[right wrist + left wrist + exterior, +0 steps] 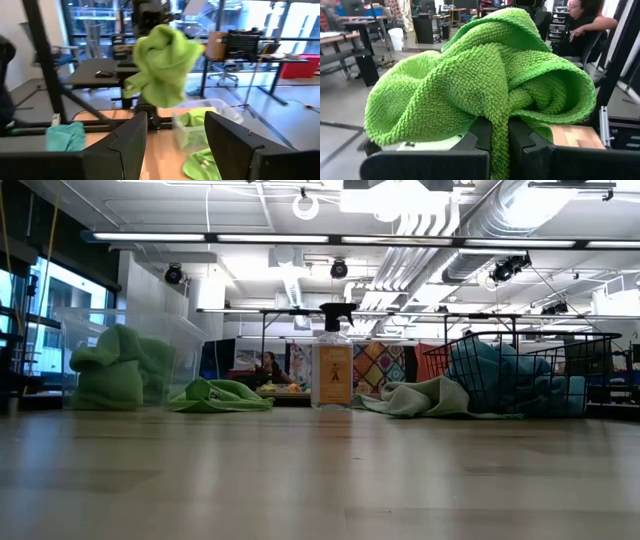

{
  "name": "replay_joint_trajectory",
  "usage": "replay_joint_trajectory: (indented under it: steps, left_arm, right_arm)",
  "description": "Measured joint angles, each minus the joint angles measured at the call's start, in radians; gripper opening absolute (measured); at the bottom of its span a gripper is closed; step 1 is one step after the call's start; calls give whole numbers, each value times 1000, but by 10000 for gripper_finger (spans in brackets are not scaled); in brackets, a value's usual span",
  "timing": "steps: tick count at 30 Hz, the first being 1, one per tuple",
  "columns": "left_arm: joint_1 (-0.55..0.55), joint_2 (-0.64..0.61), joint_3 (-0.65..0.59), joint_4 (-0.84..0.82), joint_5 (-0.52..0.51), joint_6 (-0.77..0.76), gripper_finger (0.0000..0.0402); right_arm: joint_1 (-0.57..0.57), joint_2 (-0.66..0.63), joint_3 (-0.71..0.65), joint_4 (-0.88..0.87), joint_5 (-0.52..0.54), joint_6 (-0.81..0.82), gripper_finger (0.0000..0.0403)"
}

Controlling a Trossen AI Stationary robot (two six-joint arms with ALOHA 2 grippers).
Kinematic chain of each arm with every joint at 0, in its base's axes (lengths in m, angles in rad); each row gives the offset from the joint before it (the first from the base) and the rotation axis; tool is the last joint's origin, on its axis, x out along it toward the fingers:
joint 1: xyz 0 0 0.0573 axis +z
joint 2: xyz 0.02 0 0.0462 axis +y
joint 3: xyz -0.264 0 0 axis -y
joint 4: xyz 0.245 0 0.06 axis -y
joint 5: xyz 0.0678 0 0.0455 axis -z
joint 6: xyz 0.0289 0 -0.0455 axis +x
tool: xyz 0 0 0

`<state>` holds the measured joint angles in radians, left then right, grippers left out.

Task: Sort microfiber towel by color & place in baskets
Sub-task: Put the green microfiber cloth into the bin

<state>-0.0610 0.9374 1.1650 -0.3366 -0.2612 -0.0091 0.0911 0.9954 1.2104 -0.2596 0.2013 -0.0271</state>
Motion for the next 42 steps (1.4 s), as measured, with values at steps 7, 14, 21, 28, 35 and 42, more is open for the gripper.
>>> replay_joint_trajectory:
  steps: [7,14,21,28,35,42]
  left_arm:
    - [-125,-126,-120,1,-179,-68,0]
    - [-169,-188,-141,3,-322,-27,0]
    - [-61,-198,-34,-196,-522,-82,0]
    - [232,-151,181,-624,-496,-199,0]
    - [570,-37,294,-893,-267,-195,0]
    - [829,168,303,-1012,-176,13,0]
  right_arm:
    - [0,-2,0,-7,79,0,196]
    - [0,-1,0,-15,80,-7,196]
    - [0,-1,0,-15,88,-7,196]
    - [0,-1,0,-15,181,-8,196]
    - [0,-1,0,-14,201,-8,196]
    - [0,-1,0,-14,201,-7,196]
